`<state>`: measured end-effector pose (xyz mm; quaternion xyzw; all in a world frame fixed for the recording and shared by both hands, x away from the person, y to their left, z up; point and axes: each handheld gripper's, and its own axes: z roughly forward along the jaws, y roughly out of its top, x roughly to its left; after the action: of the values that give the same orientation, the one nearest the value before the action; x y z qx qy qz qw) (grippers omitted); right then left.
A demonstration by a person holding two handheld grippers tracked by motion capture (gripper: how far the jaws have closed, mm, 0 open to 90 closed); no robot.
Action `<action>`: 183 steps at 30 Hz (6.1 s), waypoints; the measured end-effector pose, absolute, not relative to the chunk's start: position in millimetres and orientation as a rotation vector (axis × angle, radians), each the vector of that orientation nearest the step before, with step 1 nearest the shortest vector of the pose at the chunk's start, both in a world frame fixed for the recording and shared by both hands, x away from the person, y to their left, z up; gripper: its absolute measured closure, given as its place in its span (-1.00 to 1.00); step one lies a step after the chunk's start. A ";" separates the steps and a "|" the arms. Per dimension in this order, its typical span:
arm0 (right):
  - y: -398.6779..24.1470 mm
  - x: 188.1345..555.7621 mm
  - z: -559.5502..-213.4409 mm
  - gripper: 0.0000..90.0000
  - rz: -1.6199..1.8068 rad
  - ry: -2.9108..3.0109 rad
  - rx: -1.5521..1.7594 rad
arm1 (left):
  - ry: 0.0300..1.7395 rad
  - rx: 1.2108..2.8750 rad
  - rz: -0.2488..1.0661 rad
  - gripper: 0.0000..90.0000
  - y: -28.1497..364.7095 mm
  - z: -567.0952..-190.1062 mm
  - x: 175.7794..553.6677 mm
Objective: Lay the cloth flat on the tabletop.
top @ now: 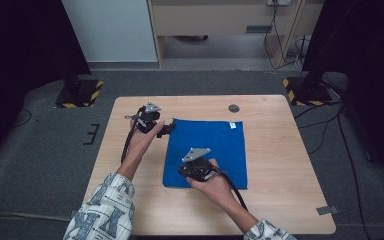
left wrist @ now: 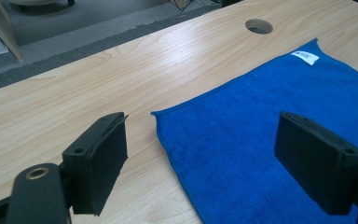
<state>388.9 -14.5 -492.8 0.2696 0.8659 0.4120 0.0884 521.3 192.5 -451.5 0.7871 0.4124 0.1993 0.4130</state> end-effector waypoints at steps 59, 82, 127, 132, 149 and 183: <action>43.3 379.3 -523.6 0.93 1.038 2.653 0.701 | 1.040 1.995 0.471 -0.64 199.5 -460.3 517.1; 45.8 343.1 -519.9 0.93 1.199 2.681 0.662 | 1.139 2.023 0.456 -0.45 208.3 -496.3 540.7; 49.3 331.5 -516.6 0.92 1.172 2.656 0.613 | 1.164 2.047 0.410 0.98 205.4 -507.1 545.8; 50.2 328.4 -515.0 0.92 1.177 2.646 0.616 | 1.156 2.030 0.409 0.98 206.1 -499.8 543.4; 49.2 321.3 -503.4 0.92 1.215 2.583 0.602 | 1.124 2.052 0.440 0.99 201.6 -476.2 535.0; 82.5 311.0 -482.9 0.93 1.349 2.492 0.591 | 1.139 2.026 0.465 0.99 234.4 -439.3 534.2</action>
<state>311.0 82.5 -482.9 0.2026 0.8544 0.4624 0.1230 534.2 234.4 -439.3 0.7919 0.4453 0.1819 0.3762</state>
